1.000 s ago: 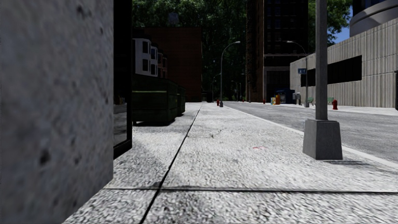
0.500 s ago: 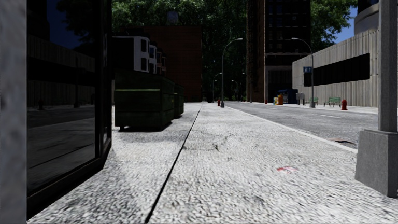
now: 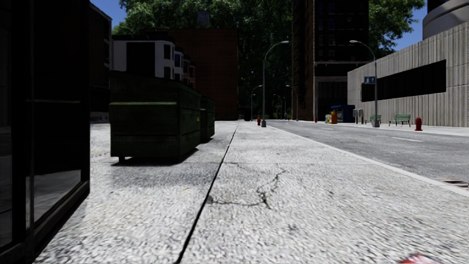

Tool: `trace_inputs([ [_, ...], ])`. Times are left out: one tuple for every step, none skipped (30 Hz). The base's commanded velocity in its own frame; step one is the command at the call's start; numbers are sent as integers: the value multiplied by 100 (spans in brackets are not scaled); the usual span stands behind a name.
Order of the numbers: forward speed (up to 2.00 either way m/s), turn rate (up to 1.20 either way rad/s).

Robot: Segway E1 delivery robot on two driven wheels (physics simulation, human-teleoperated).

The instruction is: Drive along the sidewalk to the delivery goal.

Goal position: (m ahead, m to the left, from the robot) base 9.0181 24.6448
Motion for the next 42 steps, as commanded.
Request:
trace_inputs([
  [200,0],
  [200,0],
  [200,0],
  [200,0],
  [200,0],
  [200,0],
  [200,0],
  [200,0],
  [200,0],
  [200,0],
  [200,0],
  [200,0],
  [200,0],
  [200,0],
  [200,0],
  [200,0],
  [200,0],
  [200,0],
  [200,0],
  [200,0],
  [200,0],
  [200,0],
  [200,0],
  [200,0],
  [200,0],
  [200,0],
  [200,0],
  [200,0],
  [200,0],
  [200,0],
  [200,0],
  [200,0],
  [200,0],
  [200,0],
  [200,0],
  [200,0],
  [200,0],
  [200,0],
  [200,0],
  [200,0],
  [200,0],
  [200,0],
])
